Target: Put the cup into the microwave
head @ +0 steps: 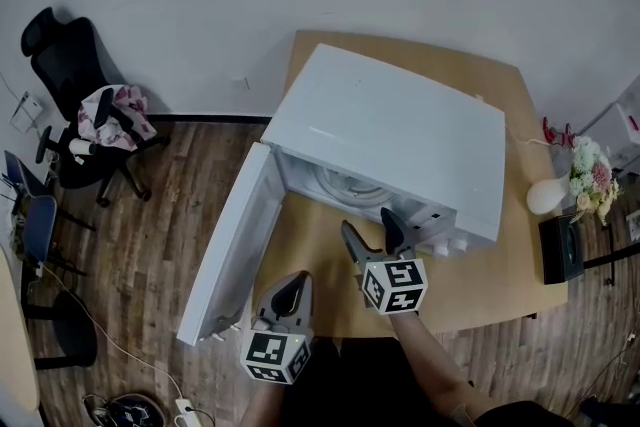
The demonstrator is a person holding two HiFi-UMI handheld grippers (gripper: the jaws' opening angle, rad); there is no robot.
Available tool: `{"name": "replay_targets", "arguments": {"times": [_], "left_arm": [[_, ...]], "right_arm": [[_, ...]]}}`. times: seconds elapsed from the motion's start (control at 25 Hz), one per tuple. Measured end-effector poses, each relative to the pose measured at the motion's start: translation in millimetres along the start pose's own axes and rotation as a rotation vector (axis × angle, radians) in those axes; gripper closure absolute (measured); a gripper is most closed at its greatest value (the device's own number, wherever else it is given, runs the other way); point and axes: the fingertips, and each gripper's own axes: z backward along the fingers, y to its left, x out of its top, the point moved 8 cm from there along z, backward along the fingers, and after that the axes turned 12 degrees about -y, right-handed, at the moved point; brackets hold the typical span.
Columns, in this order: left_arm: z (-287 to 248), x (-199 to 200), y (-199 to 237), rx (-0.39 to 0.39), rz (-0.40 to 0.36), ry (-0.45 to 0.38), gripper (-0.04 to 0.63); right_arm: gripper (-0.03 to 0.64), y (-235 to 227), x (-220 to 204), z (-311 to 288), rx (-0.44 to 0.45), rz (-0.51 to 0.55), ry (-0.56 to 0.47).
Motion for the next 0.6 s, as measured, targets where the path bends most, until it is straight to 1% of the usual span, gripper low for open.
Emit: {"name": "replay_targets", "arguments": {"times": [0.2, 0.24, 0.28, 0.36, 0.6], "left_arm": [[-5, 5, -4, -0.02, -0.009, -0.015, 0.589], [-6, 6, -5, -0.022, -0.01, -0.021, 0.589], [-7, 7, -5, -0.023, -0.009, -0.028, 0.589], [-8, 10, -6, -0.028, -0.007, -0.039, 0.589], [-17, 17, -8, -0.059, -0.016, -0.047, 0.589]], "right_arm": [[0.282, 1, 10, 18, 0.0, -0.026, -0.002], [0.294, 0, 13, 22, -0.008, -0.028, -0.004], [0.336, 0, 16, 26, -0.02, -0.027, -0.005], [0.512, -2, 21, 35, -0.04, -0.021, -0.009], [0.597, -10, 36, 60, -0.047, 0.003, -0.031]]}}
